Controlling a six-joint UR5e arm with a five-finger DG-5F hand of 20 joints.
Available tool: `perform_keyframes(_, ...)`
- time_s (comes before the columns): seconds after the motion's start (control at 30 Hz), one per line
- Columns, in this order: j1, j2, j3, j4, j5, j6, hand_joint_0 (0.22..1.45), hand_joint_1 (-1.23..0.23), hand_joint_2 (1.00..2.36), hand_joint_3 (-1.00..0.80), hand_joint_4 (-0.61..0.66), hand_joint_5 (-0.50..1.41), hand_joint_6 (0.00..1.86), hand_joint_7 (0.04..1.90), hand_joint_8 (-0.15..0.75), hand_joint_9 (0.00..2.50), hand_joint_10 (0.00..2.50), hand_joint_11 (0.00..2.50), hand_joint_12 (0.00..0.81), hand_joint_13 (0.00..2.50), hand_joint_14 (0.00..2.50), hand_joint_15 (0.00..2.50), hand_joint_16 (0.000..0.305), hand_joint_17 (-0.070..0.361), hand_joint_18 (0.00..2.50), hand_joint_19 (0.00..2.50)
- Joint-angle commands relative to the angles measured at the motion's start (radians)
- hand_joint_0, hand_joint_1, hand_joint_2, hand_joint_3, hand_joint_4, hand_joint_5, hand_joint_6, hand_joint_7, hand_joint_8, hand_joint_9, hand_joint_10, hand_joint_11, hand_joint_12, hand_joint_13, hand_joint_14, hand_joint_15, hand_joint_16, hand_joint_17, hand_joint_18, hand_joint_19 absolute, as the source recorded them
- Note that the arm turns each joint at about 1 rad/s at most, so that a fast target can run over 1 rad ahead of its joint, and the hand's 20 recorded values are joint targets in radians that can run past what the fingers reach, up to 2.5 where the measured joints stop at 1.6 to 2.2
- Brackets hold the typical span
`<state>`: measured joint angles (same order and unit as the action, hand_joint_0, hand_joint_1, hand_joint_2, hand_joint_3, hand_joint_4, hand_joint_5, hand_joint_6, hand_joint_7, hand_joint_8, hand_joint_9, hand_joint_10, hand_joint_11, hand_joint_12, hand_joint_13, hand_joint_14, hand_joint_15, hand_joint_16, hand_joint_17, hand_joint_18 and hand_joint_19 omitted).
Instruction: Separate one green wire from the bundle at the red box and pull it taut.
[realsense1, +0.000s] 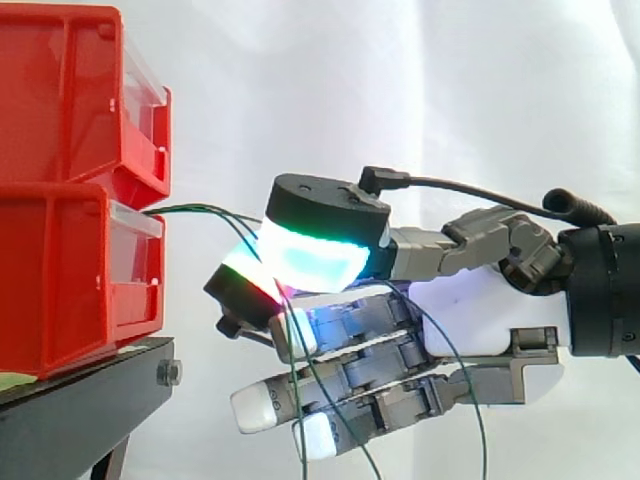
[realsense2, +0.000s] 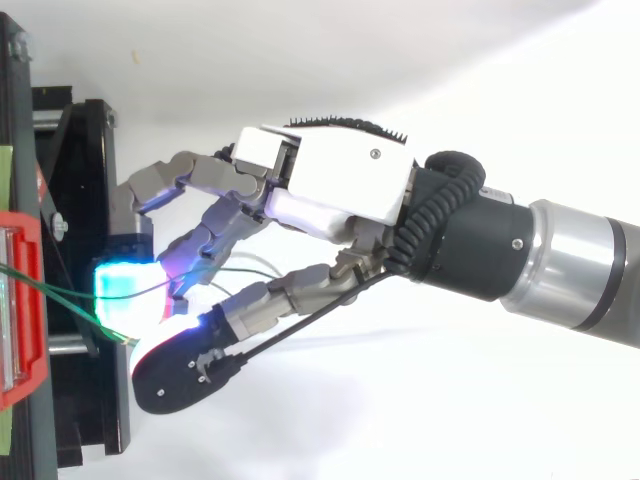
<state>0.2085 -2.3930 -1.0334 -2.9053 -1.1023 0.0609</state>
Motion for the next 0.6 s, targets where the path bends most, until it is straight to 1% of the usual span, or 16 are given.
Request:
perform_keyframes(0.0,0.0,0.0,0.0,-0.002,0.001,0.0,0.74,-0.95,1.0,-0.5,0.0,-0.16,0.92,1.17,0.256,1.03,0.02,0.78,0.363,0.79,0.02,0.4,0.044,0.099,0.8,0.44)
perform_keyframes(0.07,0.0,0.0,0.0,-0.002,0.001,0.0,0.73,-0.96,1.0,-0.5,0.02,-0.16,0.92,1.16,0.253,1.03,0.02,0.77,0.364,0.79,0.02,0.4,0.044,0.099,0.8,0.44)
perform_keyframes(0.1,0.0,0.0,0.001,-0.002,-0.001,0.0,0.69,-0.96,1.0,-0.5,0.06,-0.16,0.92,1.14,0.254,1.03,0.02,0.78,0.363,0.79,0.02,0.4,0.044,0.099,0.8,0.45)
perform_keyframes(0.13,0.0,0.0,0.0,-0.002,-0.001,0.0,0.62,-0.92,1.0,-0.5,0.09,-0.15,0.91,1.12,0.262,1.05,0.02,0.78,0.367,0.79,0.02,0.41,0.044,0.099,0.8,0.47)
perform_keyframes(0.17,0.0,0.0,0.001,-0.002,-0.001,0.002,0.59,-0.9,1.0,-0.5,0.09,-0.15,0.91,1.12,0.268,1.06,0.02,0.77,0.371,0.79,0.02,0.41,0.045,0.1,0.8,0.48)
perform_keyframes(0.2,0.0,0.0,0.001,0.0,0.001,0.005,0.53,-0.8,1.0,-0.5,0.11,-0.15,0.9,1.13,0.289,1.1,0.02,0.78,0.392,0.81,0.02,0.42,0.048,0.108,0.83,0.49)
perform_keyframes(0.23,0.0,0.0,0.001,0.0,0.001,0.007,0.51,-0.76,1.0,-0.5,0.12,-0.14,0.89,1.14,0.291,1.11,0.02,0.77,0.4,0.83,0.02,0.42,0.05,0.112,0.84,0.5)
perform_keyframes(0.27,0.0,0.0,0.001,0.0,0.001,0.01,0.51,-0.75,1.0,-0.5,0.12,-0.14,0.89,1.12,0.289,1.11,0.02,0.76,0.4,0.83,0.02,0.42,0.05,0.113,0.84,0.51)
perform_keyframes(0.33,0.0,0.0,0.0,-0.003,0.001,0.014,0.51,-0.68,1.0,-0.5,0.12,-0.14,0.88,1.1,0.297,1.12,0.02,0.75,0.402,0.84,0.02,0.43,0.051,0.115,0.85,0.51)
perform_keyframes(0.37,0.0,0.0,0.0,-0.005,0.001,0.016,0.51,-0.67,1.0,-0.5,0.12,-0.14,0.87,1.11,0.298,1.13,0.02,0.76,0.403,0.84,0.02,0.43,0.051,0.114,0.85,0.52)
perform_keyframes(0.43,0.0,0.001,0.001,-0.018,-0.002,0.02,0.54,-0.64,1.0,-0.5,0.12,-0.14,0.87,1.11,0.288,1.12,0.02,0.76,0.396,0.84,0.02,0.43,0.049,0.111,0.84,0.53)
perform_keyframes(0.47,0.0,0.001,0.001,-0.018,-0.002,0.02,0.55,-0.64,1.0,-0.48,0.12,-0.14,0.87,1.11,0.291,1.12,0.02,0.76,0.395,0.84,0.02,0.43,0.049,0.109,0.83,0.53)
perform_keyframes(0.57,-0.003,0.021,0.001,-0.037,-0.004,0.017,0.57,-0.65,1.01,-0.41,0.12,-0.14,0.86,1.14,0.282,1.12,0.02,0.76,0.392,0.84,0.02,0.44,0.048,0.108,0.83,0.53)
